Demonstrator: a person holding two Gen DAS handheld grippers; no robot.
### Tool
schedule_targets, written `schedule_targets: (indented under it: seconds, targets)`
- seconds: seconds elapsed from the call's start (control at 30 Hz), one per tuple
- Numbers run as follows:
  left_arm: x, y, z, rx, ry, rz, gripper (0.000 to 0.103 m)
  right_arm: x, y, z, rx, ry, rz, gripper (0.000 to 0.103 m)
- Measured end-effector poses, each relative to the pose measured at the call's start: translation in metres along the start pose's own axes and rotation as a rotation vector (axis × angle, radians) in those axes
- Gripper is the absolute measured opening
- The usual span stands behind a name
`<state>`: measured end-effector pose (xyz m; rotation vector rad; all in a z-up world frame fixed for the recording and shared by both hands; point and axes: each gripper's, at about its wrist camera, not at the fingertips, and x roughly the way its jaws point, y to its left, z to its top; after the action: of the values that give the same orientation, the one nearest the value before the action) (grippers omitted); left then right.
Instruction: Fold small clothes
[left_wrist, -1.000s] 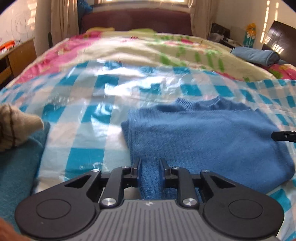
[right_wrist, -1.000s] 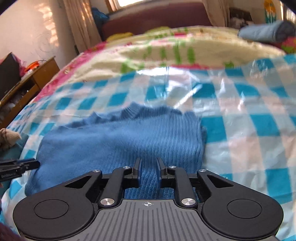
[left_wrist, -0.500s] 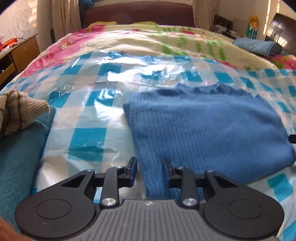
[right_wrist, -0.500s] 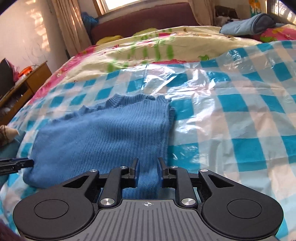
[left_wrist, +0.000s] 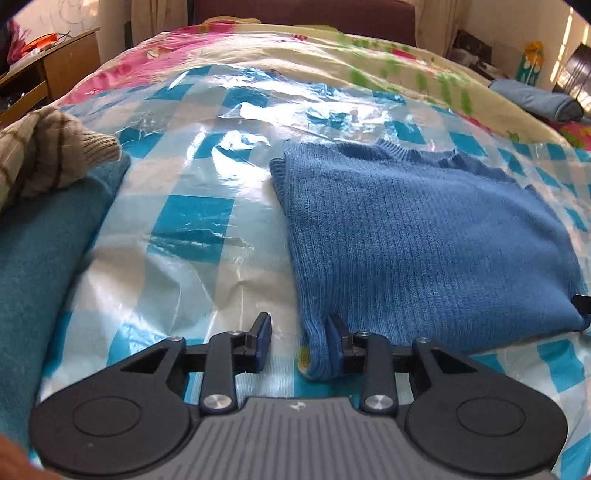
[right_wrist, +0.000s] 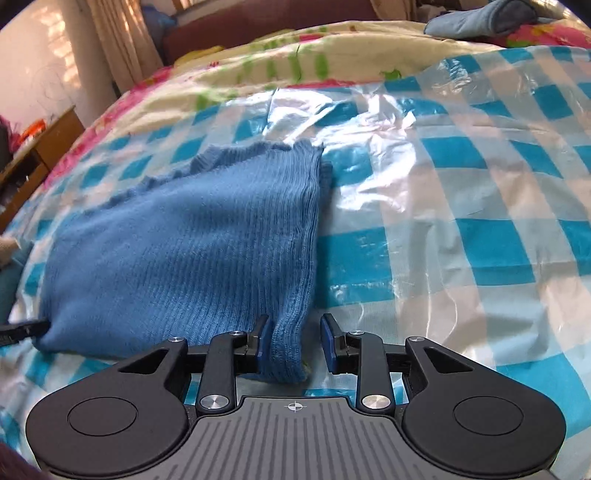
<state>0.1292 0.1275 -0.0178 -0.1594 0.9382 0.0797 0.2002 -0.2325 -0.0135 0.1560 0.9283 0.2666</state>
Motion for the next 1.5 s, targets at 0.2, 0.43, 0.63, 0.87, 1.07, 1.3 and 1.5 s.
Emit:
schedule_targets:
  seconds: [0.2,0.43,0.63,0.87,1.07,1.3,1.5]
  targets:
    - [-0.012,0.011,-0.008,-0.12,-0.034,-0.039,0.038,-0.021,0.022,0.006,-0.05,-0.063,0.028,0.034]
    - [-0.019,0.012,-0.022,-0.214,-0.076,-0.071,0.04,-0.018,0.055,0.012,-0.12,-0.058,0.018,0.037]
    - [-0.009,0.015,-0.031,-0.294,-0.085,-0.105,0.045,-0.019,0.091,0.026,-0.208,-0.061,-0.001,0.038]
    - [-0.008,0.02,-0.038,-0.318,-0.118,-0.151,0.047,0.012,0.173,0.043,-0.343,0.011,0.078,0.047]
    - [-0.008,0.021,-0.039,-0.327,-0.125,-0.213,0.048,0.061,0.253,0.053,-0.455,0.098,0.121,0.052]
    - [-0.005,0.026,-0.041,-0.35,-0.118,-0.26,0.048,0.113,0.313,0.054,-0.534,0.173,0.09,0.061]
    - [-0.004,0.025,-0.042,-0.343,-0.115,-0.27,0.049,0.137,0.33,0.046,-0.659,0.18,-0.026,0.059]
